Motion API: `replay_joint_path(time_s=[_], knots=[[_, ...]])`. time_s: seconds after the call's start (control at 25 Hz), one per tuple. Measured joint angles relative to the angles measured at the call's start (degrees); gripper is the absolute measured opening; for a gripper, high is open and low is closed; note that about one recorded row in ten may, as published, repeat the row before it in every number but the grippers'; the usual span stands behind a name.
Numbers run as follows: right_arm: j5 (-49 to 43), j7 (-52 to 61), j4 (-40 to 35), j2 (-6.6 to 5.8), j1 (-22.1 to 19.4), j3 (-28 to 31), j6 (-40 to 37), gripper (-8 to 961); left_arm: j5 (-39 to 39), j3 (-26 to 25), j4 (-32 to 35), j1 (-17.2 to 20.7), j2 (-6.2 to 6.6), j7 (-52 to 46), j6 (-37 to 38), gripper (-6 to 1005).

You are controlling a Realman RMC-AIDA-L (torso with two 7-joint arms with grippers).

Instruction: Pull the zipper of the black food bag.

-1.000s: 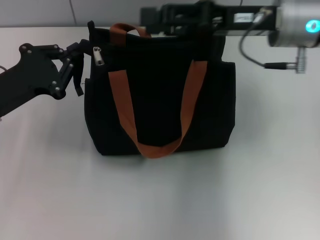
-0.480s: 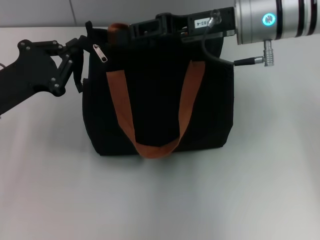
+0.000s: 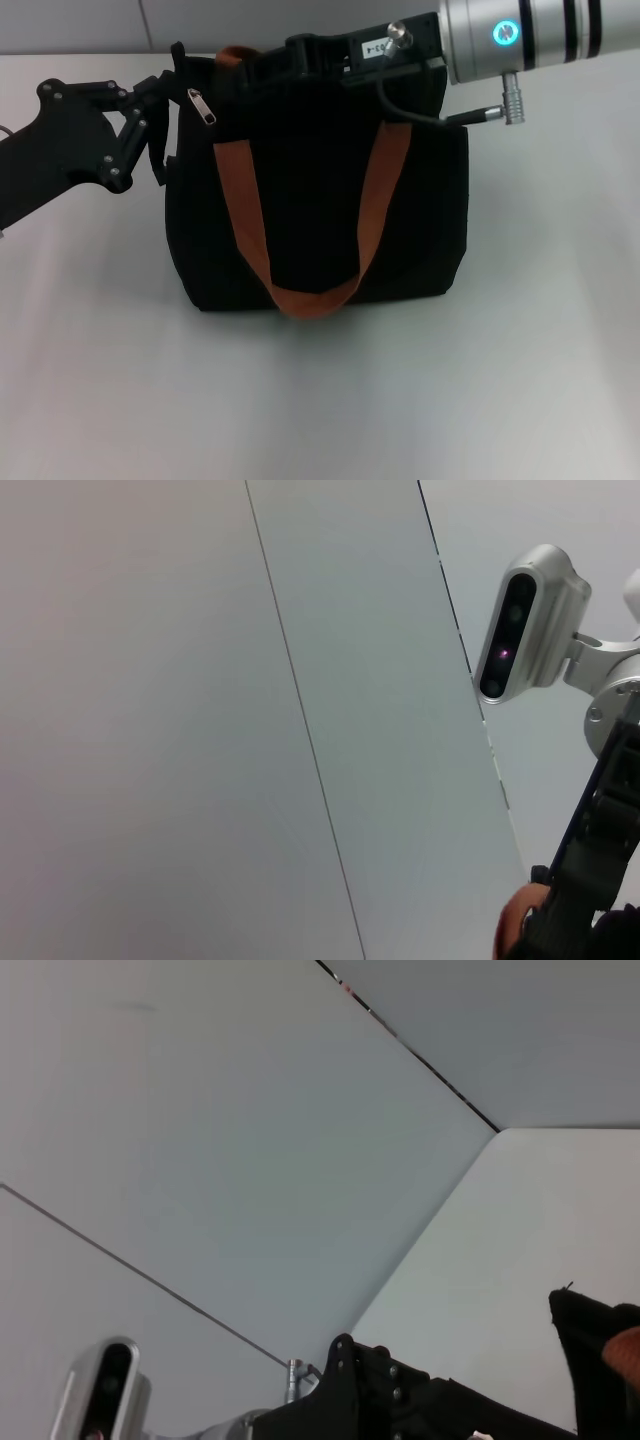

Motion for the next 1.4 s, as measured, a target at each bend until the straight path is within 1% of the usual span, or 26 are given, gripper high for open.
replay_joint_path(time_s=[0.2, 0.4, 1.08, 1.36, 1.4], knots=[[-0.6, 0.6, -0.2, 0.45, 1.0, -1.6, 1.4, 409, 0.0, 0.0, 0.0, -0.2, 0.0, 0.0, 0.1, 31], [-1.4, 0.6, -0.2, 0.83, 1.7, -1.6, 1.9, 409, 0.0, 0.0, 0.0, -0.4, 0.0, 0.0, 0.5, 31], [-2.9, 0.6, -0.2, 1.37, 2.3, -1.8, 3.0, 409, 0.0, 0.2, 0.0, -0.4, 0.0, -0.1, 1.5, 33], [-3.7, 0.5, -1.3, 1.85, 2.4, -2.5, 3.1, 408, 0.0, 0.2, 0.0, -0.4, 0.0, -0.1, 1.7, 34], [-3.7, 0.5, -1.4, 1.86, 2.3, -2.5, 3.1, 408, 0.0, 0.2, 0.0, -1.0, 0.0, -0.1, 2.2, 34]])
